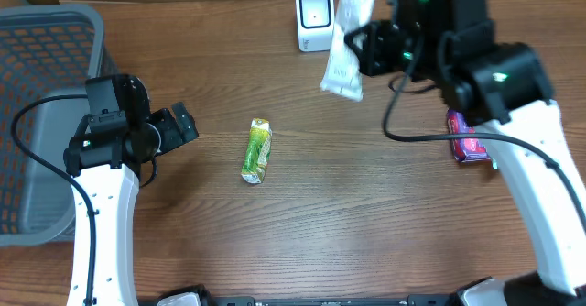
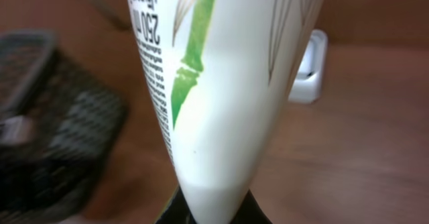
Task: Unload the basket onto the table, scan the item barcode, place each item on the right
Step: 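Raise the white tube to the white scanner with the right gripper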
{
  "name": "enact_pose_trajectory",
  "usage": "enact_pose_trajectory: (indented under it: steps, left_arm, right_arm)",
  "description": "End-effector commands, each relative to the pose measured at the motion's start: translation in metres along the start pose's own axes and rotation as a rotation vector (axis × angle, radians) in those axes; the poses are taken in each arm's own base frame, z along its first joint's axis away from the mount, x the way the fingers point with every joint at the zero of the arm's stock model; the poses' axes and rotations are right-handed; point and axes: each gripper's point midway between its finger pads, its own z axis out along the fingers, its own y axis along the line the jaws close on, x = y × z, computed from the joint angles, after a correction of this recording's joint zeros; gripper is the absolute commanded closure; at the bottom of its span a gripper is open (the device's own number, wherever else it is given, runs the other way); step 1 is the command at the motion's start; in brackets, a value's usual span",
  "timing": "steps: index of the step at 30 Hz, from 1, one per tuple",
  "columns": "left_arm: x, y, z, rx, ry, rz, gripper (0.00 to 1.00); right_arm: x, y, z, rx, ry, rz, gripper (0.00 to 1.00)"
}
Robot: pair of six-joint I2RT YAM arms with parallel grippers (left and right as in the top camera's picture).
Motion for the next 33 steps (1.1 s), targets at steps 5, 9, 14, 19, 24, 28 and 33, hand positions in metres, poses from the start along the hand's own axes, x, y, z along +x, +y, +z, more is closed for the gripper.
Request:
enact_pose_trajectory:
  steps: [5,9,14,19,24,28,33]
  left_arm:
    - [0.000,-0.001,-0.002,0.005,-0.008,0.019,0.01]
    - [0.000,0.000,-0.002,0.005,-0.008,0.019,0.00]
    - [0.000,0.000,-0.002,0.005,-0.008,0.019,0.00]
    - [0.000,-0.001,-0.002,0.005,-0.008,0.019,0.00]
    - [0.000,0.000,-0.002,0.005,-0.008,0.019,0.01]
    - [0.000,0.000,-0.002,0.005,-0.008,0.019,0.00]
    - [0.000,-0.001,-0.002,0.005,-0.008,0.019,0.01]
  right_arm:
    - [-0.046,-0.076,0.051,0.661,-0.178,-0.325,0.96]
    - [-0.051,-0.099,0.094,0.838,-0.186,-0.453,0.96]
    - [-0.051,-0.124,0.150,0.988,-0.162,-0.663,0.96]
    - [-0.046,-0.143,0.202,1.041,-0.121,-0.897,0.96]
    - [-0.032,-0.163,0.232,1.075,-0.069,-1.020,0.96]
    - [-0.021,-0.172,0.245,1.054,-0.035,-1.039,0.96]
    - [-0.014,-0.172,0.252,1.009,-0.025,-1.039,0.96]
